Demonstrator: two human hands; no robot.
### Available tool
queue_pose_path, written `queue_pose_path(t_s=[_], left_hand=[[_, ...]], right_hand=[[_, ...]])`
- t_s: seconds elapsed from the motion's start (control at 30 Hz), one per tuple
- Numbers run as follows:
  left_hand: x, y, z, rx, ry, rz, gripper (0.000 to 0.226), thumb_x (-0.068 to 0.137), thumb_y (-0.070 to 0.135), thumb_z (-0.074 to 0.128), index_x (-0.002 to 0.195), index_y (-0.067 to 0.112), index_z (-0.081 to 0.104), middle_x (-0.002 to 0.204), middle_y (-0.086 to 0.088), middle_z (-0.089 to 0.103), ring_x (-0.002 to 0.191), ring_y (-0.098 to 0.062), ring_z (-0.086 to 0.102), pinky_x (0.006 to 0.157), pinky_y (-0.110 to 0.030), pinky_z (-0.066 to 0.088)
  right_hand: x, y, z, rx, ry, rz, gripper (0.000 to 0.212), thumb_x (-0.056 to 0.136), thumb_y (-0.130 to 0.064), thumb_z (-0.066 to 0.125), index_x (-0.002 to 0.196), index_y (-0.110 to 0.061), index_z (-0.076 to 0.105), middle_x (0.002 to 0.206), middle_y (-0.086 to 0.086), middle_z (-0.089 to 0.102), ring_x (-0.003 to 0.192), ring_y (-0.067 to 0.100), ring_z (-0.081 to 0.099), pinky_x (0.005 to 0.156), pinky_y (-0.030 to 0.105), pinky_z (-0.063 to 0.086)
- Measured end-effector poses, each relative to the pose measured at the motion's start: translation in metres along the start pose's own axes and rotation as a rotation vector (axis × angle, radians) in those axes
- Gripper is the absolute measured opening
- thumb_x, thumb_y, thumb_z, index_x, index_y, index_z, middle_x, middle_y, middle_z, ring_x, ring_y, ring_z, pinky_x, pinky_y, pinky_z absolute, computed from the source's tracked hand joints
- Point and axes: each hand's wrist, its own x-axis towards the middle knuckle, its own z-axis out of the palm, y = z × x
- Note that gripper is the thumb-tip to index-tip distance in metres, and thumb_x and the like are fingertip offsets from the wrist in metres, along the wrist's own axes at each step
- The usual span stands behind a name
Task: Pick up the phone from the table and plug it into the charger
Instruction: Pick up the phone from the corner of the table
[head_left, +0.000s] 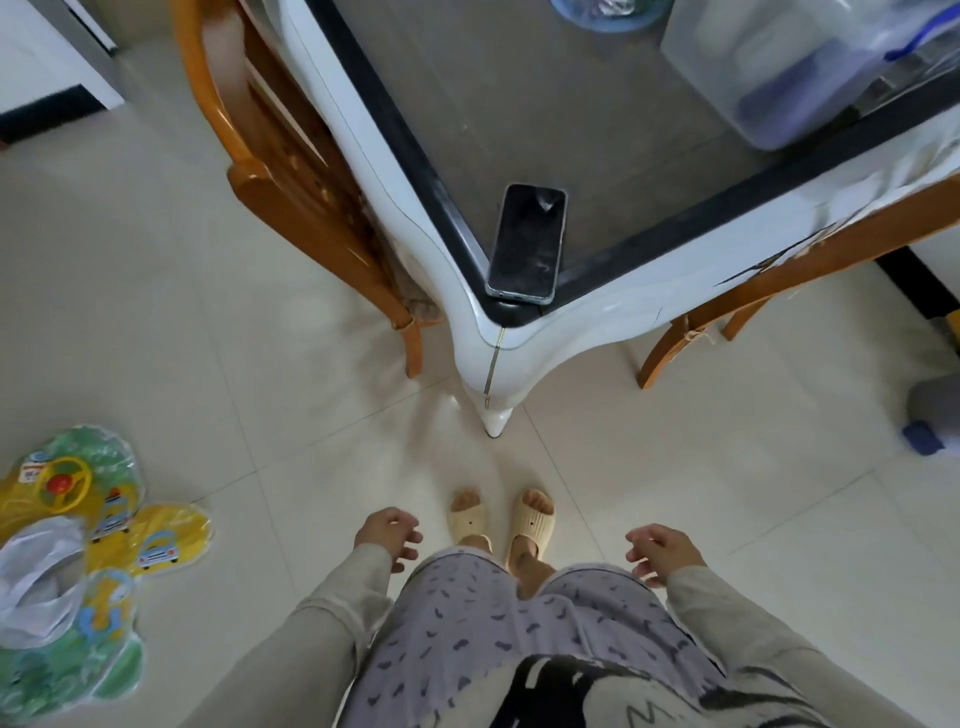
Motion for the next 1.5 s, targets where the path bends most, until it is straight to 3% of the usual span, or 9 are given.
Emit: queue_pose_path(t_s=[0.17,0.27,0.37,0.53,0.77,1.0,1.17,1.37,1.5], left_hand=[[-0.020,0.102,0.000,0.200,0.164,0.357,0.022,0.085,0.019,0.046,0.087,0.006,0.065,0.096,-0.017,0.069,0.089,-0.033,0.064,0.081,-0.034,0.049],[-0.032,0.167,0.008,0.170,0.221,0.582,0.019,0.086,0.018,0.048,0.090,0.008,0.063,0.095,-0.018,0.066,0.088,-0.030,0.058,0.076,-0.030,0.043],[-0.036,0.220,0.023,0.218,0.284,0.736,0.028,0.089,0.024,0.049,0.111,0.009,0.059,0.117,-0.016,0.062,0.101,-0.026,0.056,0.087,-0.032,0.045],[-0.019,0.267,0.041,0.697,0.475,0.726,0.063,0.089,0.048,0.042,0.137,0.008,0.036,0.144,-0.014,0.041,0.133,-0.032,0.036,0.108,-0.042,0.032],[-0.006,0.284,0.055,0.771,0.578,0.731,0.076,0.080,0.059,0.050,0.135,0.008,0.036,0.140,-0.017,0.048,0.134,-0.034,0.036,0.114,-0.045,0.023],[-0.019,0.314,0.052,0.533,0.483,0.552,0.082,0.067,0.040,0.077,0.132,0.008,0.039,0.138,-0.016,0.049,0.130,-0.033,0.041,0.104,-0.044,0.037],[-0.022,0.312,0.055,0.240,0.314,0.612,0.057,0.080,0.017,0.068,0.129,0.008,0.040,0.134,-0.016,0.053,0.120,-0.033,0.054,0.092,-0.039,0.049],[-0.024,0.274,0.046,0.061,0.181,0.648,0.052,0.085,0.018,0.061,0.130,0.009,0.037,0.136,-0.016,0.050,0.124,-0.033,0.051,0.098,-0.040,0.046],[-0.027,0.207,0.026,-0.109,0.111,0.602,0.053,0.079,0.016,0.068,0.126,0.006,0.044,0.125,-0.014,0.055,0.112,-0.028,0.054,0.090,-0.034,0.046]], right_hand=[[0.002,-0.003,0.001,0.020,0.021,0.040,0.013,0.088,-0.005,0.047,0.081,-0.005,0.058,0.061,0.008,0.055,0.049,0.022,0.044,0.049,0.025,0.036],[0.000,-0.009,0.000,0.050,0.031,0.035,0.014,0.088,-0.004,0.047,0.080,-0.006,0.058,0.061,0.008,0.056,0.048,0.021,0.046,0.047,0.023,0.036],[-0.001,-0.016,-0.004,0.077,0.019,0.038,0.014,0.089,-0.004,0.046,0.081,-0.006,0.057,0.063,0.009,0.056,0.046,0.020,0.048,0.043,0.022,0.037],[-0.007,-0.021,-0.015,0.266,-0.016,0.088,0.018,0.090,-0.006,0.046,0.075,-0.010,0.057,0.066,0.010,0.055,0.047,0.018,0.049,0.039,0.017,0.038],[-0.010,-0.024,-0.022,0.377,-0.034,0.137,0.019,0.089,-0.008,0.047,0.074,-0.013,0.058,0.069,0.009,0.057,0.055,0.020,0.051,0.040,0.017,0.042],[-0.010,-0.022,-0.026,0.314,-0.051,0.118,0.011,0.091,-0.006,0.045,0.092,-0.005,0.056,0.068,0.009,0.055,0.054,0.019,0.048,0.038,0.016,0.040],[-0.007,-0.021,-0.032,0.343,-0.063,0.132,0.014,0.091,-0.005,0.043,0.098,-0.005,0.056,0.070,0.009,0.056,0.056,0.019,0.050,0.045,0.020,0.042],[-0.001,-0.027,-0.038,0.319,-0.063,0.123,0.013,0.090,-0.004,0.044,0.096,-0.004,0.056,0.069,0.009,0.055,0.056,0.020,0.049,0.051,0.024,0.039],[0.007,-0.030,-0.041,0.235,-0.077,0.103,0.011,0.090,-0.005,0.044,0.094,-0.005,0.055,0.067,0.008,0.054,0.053,0.020,0.048,0.044,0.020,0.040]])
